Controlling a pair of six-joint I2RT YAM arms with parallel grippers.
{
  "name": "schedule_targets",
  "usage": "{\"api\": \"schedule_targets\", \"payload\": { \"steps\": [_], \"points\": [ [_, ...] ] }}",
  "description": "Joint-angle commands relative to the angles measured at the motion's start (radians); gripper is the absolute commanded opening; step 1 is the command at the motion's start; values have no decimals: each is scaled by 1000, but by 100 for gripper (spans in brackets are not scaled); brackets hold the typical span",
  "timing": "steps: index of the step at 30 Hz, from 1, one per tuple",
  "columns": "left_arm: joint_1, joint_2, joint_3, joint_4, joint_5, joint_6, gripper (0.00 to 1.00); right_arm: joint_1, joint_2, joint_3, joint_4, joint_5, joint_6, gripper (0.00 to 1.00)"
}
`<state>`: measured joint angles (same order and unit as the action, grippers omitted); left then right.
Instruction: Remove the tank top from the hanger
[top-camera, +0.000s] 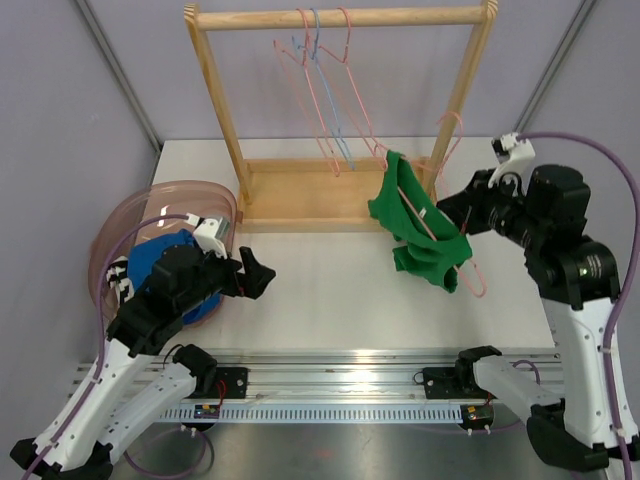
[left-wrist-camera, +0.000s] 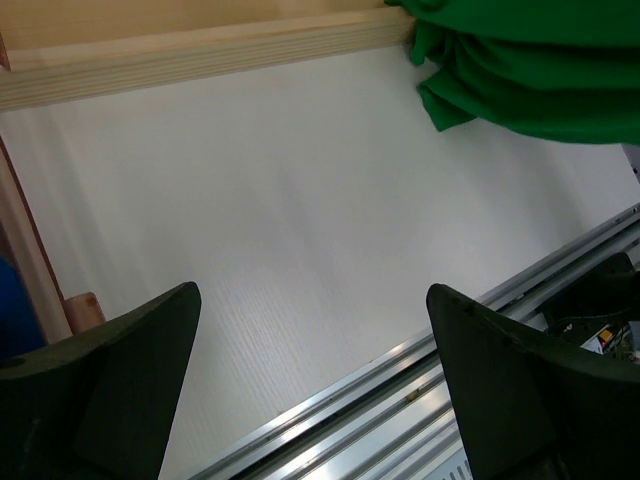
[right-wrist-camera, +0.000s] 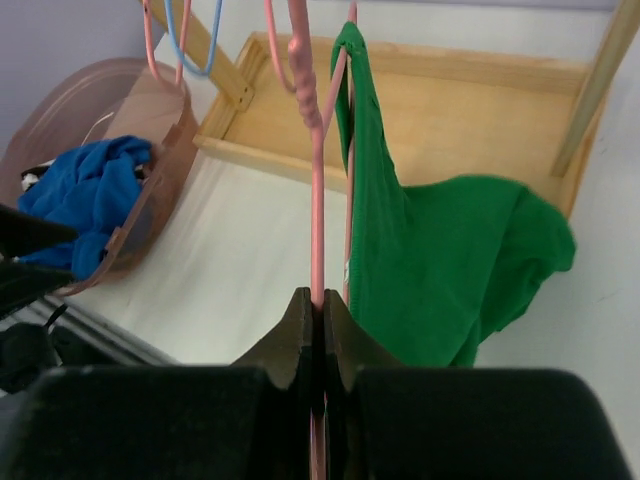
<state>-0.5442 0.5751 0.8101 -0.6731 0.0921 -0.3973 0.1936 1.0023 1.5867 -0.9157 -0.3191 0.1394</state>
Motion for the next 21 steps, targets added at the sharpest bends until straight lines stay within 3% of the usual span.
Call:
{"api": "schedule_targets", "payload": {
  "steps": [1, 5, 9, 14, 21],
  "points": [
    [-8, -27, 57, 78, -35, -46, 99, 0, -100, -181, 81, -100, 72, 0],
    [-29, -3, 54, 165, -34, -90, 99, -2, -162, -356, 126, -218, 124, 0],
    [-98, 60, 41, 246, -132, -117, 99, 15, -214, -505, 202, -316, 179, 0],
    [-253, 129, 26, 303, -339, -120, 99, 40, -280, -614, 345, -423, 288, 0],
    [-486, 259, 49, 408, -478, -23, 99, 67, -340, -675, 377, -489, 333, 0]
  ]
}}
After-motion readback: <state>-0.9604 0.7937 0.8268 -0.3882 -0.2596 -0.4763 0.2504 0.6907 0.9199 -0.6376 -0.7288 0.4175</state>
